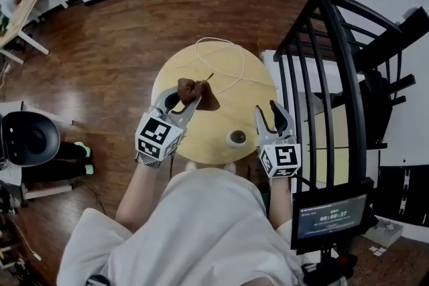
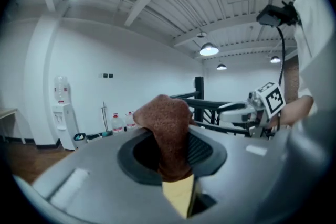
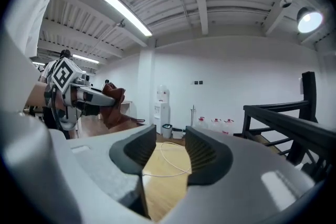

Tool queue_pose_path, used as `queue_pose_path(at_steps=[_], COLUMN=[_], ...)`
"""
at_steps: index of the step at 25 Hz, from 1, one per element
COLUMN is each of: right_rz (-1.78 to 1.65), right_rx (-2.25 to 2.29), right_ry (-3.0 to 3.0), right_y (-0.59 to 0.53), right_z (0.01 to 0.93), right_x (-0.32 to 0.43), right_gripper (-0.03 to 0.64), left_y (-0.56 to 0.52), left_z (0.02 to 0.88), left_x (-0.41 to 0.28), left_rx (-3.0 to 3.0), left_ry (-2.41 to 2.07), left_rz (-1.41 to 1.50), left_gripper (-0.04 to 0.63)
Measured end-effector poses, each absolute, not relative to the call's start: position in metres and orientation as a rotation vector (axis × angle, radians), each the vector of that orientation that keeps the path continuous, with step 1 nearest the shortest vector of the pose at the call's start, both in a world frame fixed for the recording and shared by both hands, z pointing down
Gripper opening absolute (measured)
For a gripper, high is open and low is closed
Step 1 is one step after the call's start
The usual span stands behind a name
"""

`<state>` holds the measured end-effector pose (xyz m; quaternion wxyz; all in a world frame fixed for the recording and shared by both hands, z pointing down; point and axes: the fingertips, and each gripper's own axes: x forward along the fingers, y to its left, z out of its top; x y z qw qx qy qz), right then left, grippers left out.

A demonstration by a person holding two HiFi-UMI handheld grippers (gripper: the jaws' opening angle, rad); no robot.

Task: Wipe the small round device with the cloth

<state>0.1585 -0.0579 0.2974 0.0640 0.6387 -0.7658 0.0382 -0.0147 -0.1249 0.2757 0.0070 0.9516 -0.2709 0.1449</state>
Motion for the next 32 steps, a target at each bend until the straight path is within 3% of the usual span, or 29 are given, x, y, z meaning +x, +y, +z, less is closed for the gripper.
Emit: queue_pose_path(at_steps=[4,7,21,32], right_rz=[0.078,0.020,-0.104,0.039], right_rx=[1.967,1.983,2.082,2.170], right_ry=[-2.389,-2.396,-2.404,-2.226], right_y=[-0.059,-0.053,-0.027,0.034], right_z=[0.262,0.238,0.189,0.221], right_x=[0.161,0.162,0.136,0.093], right_gripper=[0.140,0.007,0.003,0.003], left_y=[-0.131,-0.129,-0.105,-0.068], left_z=[0.258,0.250,0.233,0.280], left_x=[-0.017,-0.019,-0.059,-0.095], left_rx=[2.999,2.996,2.989,2.954], left_ry=[-0.877,-0.868,-0.860,-0.675], left_rz=[0.411,0.354,0.308,0.390], left_gripper=[0.106,0.106,0.104,0.106])
